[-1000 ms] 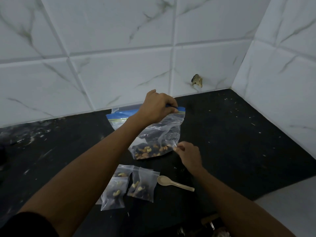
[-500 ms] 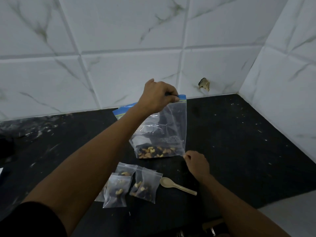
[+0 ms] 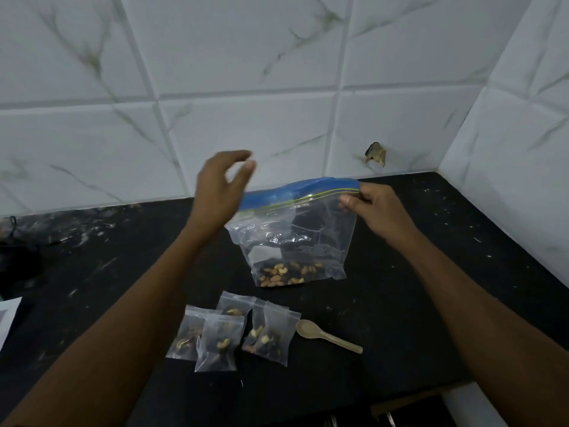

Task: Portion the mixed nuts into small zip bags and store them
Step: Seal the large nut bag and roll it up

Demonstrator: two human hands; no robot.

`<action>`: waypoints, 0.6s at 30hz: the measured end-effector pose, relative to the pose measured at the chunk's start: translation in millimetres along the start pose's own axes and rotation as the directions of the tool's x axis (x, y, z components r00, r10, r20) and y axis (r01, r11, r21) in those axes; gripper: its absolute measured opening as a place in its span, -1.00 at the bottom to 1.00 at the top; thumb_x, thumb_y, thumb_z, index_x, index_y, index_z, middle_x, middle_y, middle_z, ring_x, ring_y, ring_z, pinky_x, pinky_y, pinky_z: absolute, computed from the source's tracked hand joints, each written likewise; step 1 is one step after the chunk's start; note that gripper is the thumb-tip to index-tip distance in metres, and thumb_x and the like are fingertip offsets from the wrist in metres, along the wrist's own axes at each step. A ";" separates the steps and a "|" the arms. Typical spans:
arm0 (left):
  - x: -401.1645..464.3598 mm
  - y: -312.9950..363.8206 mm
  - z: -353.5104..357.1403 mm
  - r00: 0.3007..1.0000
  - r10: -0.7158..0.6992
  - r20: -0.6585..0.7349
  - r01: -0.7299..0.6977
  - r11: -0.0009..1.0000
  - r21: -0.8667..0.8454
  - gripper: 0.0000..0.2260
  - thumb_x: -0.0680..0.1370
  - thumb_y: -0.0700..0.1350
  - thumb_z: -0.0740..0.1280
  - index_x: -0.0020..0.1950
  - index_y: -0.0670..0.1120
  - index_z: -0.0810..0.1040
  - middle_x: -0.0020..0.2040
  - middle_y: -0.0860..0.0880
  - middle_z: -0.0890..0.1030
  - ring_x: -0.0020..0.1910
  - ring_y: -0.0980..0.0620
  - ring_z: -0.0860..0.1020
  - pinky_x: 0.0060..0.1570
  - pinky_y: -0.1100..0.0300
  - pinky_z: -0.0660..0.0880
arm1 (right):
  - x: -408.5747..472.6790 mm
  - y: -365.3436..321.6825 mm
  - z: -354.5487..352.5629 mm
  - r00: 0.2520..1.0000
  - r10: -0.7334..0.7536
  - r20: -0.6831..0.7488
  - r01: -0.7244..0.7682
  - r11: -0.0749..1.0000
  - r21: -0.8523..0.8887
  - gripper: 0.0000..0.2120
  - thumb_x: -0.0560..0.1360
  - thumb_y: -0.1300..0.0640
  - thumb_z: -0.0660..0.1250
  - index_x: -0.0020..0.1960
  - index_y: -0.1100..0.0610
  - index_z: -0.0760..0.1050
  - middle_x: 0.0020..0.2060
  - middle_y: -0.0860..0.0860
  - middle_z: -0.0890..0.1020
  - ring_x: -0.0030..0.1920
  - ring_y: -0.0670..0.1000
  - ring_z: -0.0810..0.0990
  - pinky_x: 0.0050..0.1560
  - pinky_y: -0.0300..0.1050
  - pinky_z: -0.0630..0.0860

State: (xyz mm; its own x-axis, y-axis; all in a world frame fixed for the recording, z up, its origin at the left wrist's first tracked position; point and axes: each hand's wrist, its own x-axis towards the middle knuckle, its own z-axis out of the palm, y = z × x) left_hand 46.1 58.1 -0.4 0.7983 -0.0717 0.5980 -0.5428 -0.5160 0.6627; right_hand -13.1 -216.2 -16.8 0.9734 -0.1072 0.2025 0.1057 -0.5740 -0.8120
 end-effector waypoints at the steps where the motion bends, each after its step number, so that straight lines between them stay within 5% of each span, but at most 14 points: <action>1: -9.0 -17.8 -7.6 0.988 -0.153 -0.028 0.150 0.986 -0.078 -0.71 0.61 -0.05 0.30 0.27 -0.15 0.56 0.16 0.00 0.61 0.14 0.15 0.52 0.11 0.43 0.37 | 0.5 1.5 -2.1 1.000 0.011 0.001 -0.011 1.000 0.006 -0.86 0.53 0.15 0.35 0.05 0.14 0.62 -0.15 -0.02 0.70 -0.09 -0.08 0.68 0.09 0.08 0.59; 3: -35.7 -48.1 -9.5 0.910 -0.404 0.091 0.413 0.869 -0.273 -0.74 0.62 -0.15 0.28 0.31 -0.14 0.50 0.11 0.12 0.61 0.09 0.20 0.54 0.01 0.51 0.40 | 2.7 -0.1 -5.3 0.997 0.065 0.048 -0.069 0.995 0.077 -0.84 0.53 0.19 0.35 0.09 0.12 0.60 -0.09 0.00 0.69 -0.04 -0.02 0.67 0.10 0.02 0.58; 5: -67.7 -74.8 0.4 0.841 -0.468 0.273 0.541 0.755 -0.371 -0.74 0.61 -0.24 0.29 0.29 -0.16 0.49 0.12 0.09 0.64 0.10 0.12 0.58 0.05 0.38 0.49 | 9.4 -14.2 -6.6 0.981 0.166 0.098 -0.180 0.972 0.151 -0.72 0.51 0.22 0.33 0.22 0.06 0.51 0.03 0.02 0.63 0.08 0.03 0.60 0.08 -0.09 0.51; 7: -91.3 -85.4 12.7 0.777 -0.489 0.397 0.624 0.682 -0.382 -0.66 0.58 -0.22 0.34 0.35 -0.23 0.46 0.23 -0.09 0.60 0.23 0.00 0.56 0.21 0.19 0.49 | 20.4 -38.5 -4.3 0.989 0.145 -0.030 -0.145 0.989 0.010 -0.55 0.48 0.17 0.32 0.36 0.06 0.40 0.17 0.06 0.53 0.20 0.04 0.51 0.15 -0.11 0.41; 9: -100.9 -83.5 22.9 0.777 -0.468 0.421 0.625 0.660 -0.418 -0.76 0.58 -0.27 0.33 0.24 -0.20 0.52 0.15 -0.06 0.64 0.15 0.08 0.60 0.17 0.22 0.50 | 28.5 -71.5 12.4 0.986 -0.127 -0.104 0.088 0.944 -0.318 -0.48 0.44 0.06 0.34 0.38 0.11 0.40 0.25 0.12 0.51 0.26 0.10 0.48 0.26 -0.06 0.36; 11: -100.5 -72.3 29.0 0.793 -0.461 0.397 0.605 0.671 -0.429 -0.81 0.59 -0.32 0.27 0.15 -0.13 0.54 0.04 0.02 0.66 0.06 0.14 0.61 0.08 0.27 0.52 | 30.0 -103.8 44.5 0.944 -0.300 0.134 0.321 0.755 -0.571 -0.51 0.47 -0.05 0.36 0.36 0.08 0.45 0.27 0.11 0.54 0.27 0.14 0.48 0.29 -0.01 0.33; 14: -98.1 -57.2 32.8 0.836 -0.395 0.381 0.537 0.732 -0.420 -0.82 0.60 -0.29 0.27 0.20 -0.16 0.51 -0.06 0.07 0.65 -0.06 0.23 0.62 -0.02 0.32 0.53 | 32.7 -121.8 95.9 0.886 -0.174 0.431 0.455 0.511 -0.729 -0.53 0.51 -0.20 0.28 0.35 -0.01 0.45 0.22 0.03 0.58 0.21 0.11 0.52 0.22 0.03 0.31; 16: -99.1 -53.7 32.8 0.844 -0.373 0.386 0.518 0.755 -0.401 -0.83 0.60 -0.25 0.30 0.18 -0.17 0.50 -0.15 0.12 0.63 -0.14 0.28 0.59 -0.11 0.38 0.51 | 37.9 -118.5 113.8 0.881 -0.145 0.451 0.459 0.493 -0.739 -0.62 0.53 -0.14 0.29 0.27 0.02 0.49 0.11 0.03 0.62 0.14 0.10 0.55 0.11 0.00 0.33; 18: -103.1 -55.8 30.9 0.813 -0.384 0.437 0.554 0.741 -0.380 -0.75 0.57 -0.22 0.35 0.25 -0.14 0.48 -0.04 0.11 0.62 -0.05 0.26 0.58 -0.08 0.38 0.51 | 42.0 -114.3 117.7 0.888 -0.147 0.435 0.438 0.554 -0.708 -0.76 0.54 -0.03 0.33 0.13 0.07 0.55 -0.02 0.06 0.65 0.04 0.12 0.59 -0.04 -0.07 0.36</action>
State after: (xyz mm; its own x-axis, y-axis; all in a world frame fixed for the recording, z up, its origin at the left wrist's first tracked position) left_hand 2.1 67.9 -113.0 0.9717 -0.2335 0.0347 -0.0590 -0.0980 0.9934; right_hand 39.6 -59.5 20.1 0.9377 0.3421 0.0609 0.3411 -0.9397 0.0262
